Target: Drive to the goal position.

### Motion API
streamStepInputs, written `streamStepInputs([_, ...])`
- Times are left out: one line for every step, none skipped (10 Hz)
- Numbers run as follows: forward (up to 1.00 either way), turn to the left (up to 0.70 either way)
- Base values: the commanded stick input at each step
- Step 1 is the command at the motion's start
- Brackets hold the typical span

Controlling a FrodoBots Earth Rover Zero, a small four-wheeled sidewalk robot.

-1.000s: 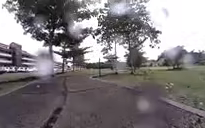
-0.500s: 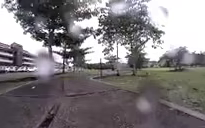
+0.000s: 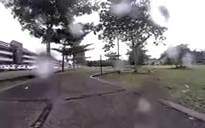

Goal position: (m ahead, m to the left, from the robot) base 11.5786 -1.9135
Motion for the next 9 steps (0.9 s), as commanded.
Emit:
streamStepInputs([0.69,0.32])
streamStepInputs([0.69,0.13])
streamStepInputs([0.69,0.0])
streamStepInputs([0.69,0.0])
streamStepInputs([0.69,0.0])
streamStepInputs([0.69,0.0])
streamStepInputs([0.69,0.0])
streamStepInputs([0.69,0.0])
streamStepInputs([0.69,0.0])
